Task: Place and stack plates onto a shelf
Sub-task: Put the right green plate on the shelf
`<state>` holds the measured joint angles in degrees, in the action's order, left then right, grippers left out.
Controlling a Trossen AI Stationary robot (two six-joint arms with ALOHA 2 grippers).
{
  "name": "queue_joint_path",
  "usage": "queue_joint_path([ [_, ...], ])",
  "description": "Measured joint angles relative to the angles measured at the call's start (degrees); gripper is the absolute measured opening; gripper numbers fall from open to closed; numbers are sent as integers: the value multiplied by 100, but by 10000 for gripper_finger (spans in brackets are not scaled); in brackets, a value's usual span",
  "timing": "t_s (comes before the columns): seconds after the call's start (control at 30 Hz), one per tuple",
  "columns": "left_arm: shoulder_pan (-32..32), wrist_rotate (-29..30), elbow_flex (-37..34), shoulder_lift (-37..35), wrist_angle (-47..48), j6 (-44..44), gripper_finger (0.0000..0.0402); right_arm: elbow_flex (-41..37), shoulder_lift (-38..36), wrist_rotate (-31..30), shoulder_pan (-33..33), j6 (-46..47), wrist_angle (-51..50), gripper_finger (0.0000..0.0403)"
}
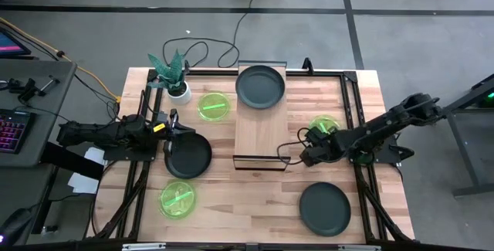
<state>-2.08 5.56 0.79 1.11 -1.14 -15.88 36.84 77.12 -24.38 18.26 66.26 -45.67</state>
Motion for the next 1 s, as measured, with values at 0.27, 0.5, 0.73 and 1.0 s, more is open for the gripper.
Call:
queue_joint_path([
  [0.27,2,0,-2,0,1,0,1,4,778,-301,-30,552,31,171],
  [0.5,0,0,0,2,0,0,1,18,1088,-430,-140,594,6,171],
  [0.73,1,-1,0,1,1,0,1,28,1253,-551,-295,597,6,121],
  [1.0,2,0,-2,1,1,0,1,-34,1268,-690,-479,585,-87,12],
])
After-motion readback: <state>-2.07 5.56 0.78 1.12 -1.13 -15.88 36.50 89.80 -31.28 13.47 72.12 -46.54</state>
